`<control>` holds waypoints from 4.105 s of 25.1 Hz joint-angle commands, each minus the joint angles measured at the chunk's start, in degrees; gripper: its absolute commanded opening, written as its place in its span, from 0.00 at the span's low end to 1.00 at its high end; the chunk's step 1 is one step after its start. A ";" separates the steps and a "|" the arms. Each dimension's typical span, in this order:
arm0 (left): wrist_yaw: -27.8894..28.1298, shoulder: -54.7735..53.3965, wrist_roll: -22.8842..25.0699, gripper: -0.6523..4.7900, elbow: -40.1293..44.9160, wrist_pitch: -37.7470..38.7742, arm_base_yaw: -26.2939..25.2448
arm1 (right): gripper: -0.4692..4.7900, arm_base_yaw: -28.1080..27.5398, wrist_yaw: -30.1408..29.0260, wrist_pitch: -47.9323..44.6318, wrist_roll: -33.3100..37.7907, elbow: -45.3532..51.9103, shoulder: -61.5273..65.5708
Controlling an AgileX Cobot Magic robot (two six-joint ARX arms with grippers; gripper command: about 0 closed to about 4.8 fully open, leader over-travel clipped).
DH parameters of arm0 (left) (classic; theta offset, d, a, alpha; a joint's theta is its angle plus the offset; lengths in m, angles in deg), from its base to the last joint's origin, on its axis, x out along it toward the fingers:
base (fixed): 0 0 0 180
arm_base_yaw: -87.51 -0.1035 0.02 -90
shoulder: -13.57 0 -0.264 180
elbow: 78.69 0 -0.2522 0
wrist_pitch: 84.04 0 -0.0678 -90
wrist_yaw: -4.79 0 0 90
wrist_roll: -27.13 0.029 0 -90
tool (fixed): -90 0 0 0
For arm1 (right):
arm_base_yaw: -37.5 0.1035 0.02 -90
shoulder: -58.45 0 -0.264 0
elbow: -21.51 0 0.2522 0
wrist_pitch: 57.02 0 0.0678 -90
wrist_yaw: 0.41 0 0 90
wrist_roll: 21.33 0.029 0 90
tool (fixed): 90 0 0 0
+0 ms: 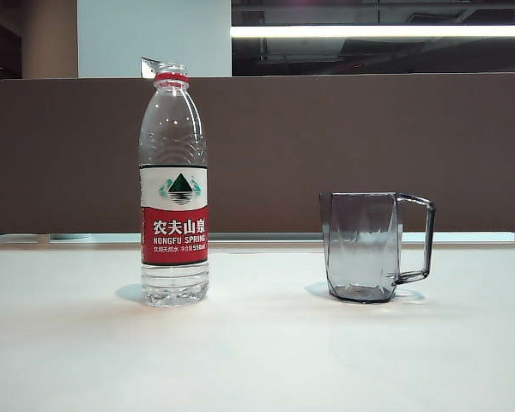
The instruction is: Pick up the mineral water bottle with the left hand on the table and pour water into the mug until it's half full.
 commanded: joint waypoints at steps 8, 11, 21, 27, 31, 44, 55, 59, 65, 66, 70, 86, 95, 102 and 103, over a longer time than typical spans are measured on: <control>-0.04 -7.98 1.53 0.11 -6.08 -3.67 0.55 | 0.07 0.02 -7.61 -5.27 -0.04 -8.79 11.96; -0.04 -12.55 1.55 0.11 -7.82 -6.82 0.57 | 0.07 0.07 -9.51 -5.22 -0.04 -10.99 14.49; -0.04 -31.02 1.55 0.11 -13.59 -16.68 9.46 | 0.07 11.26 -8.61 -4.79 -0.96 -16.06 21.18; -0.04 -39.74 1.55 0.11 -15.87 -19.50 16.72 | 0.07 25.00 -4.46 1.55 -3.32 -16.55 21.94; -0.07 -41.29 1.55 0.11 -15.93 -20.72 18.82 | 0.07 30.91 -4.28 9.29 -3.30 -18.21 22.16; -0.07 -48.70 1.09 0.11 -15.91 -27.69 23.96 | 0.07 37.11 -4.28 17.07 -3.28 -20.37 22.12; -0.07 -51.39 0.98 0.88 -15.89 -27.52 26.67 | 0.07 37.09 -4.31 17.07 -3.28 -20.37 22.12; -0.07 -53.94 1.42 0.88 -15.89 -29.33 26.67 | 0.07 37.09 -4.35 17.07 -3.28 -20.37 22.12; -0.09 -61.20 1.36 0.88 -15.89 -36.02 26.67 | 0.07 37.09 -4.50 17.07 -3.30 -20.37 22.12; -0.09 -62.23 1.29 0.88 -15.89 -37.33 26.67 | 0.07 37.09 -4.50 17.07 -3.30 -20.37 22.14; -0.09 -65.92 1.31 0.88 -15.91 -42.21 26.67 | 0.07 37.07 -4.50 17.07 -3.30 -20.37 22.12; -0.09 -76.63 1.60 0.88 -15.91 -52.57 30.36 | 0.07 37.07 -4.72 17.09 -3.28 -20.39 22.08; -0.09 -83.49 3.32 0.89 -16.35 -60.46 29.75 | 0.07 37.07 -4.72 17.09 -3.28 -20.39 22.05; -0.09 -83.65 3.04 0.93 -16.37 -61.37 28.24 | 0.07 37.07 -4.72 17.09 -3.28 -20.37 22.05; -0.11 -83.65 3.04 0.93 -16.44 -61.29 28.26 | 0.07 37.07 -4.72 17.09 -3.28 -20.37 22.05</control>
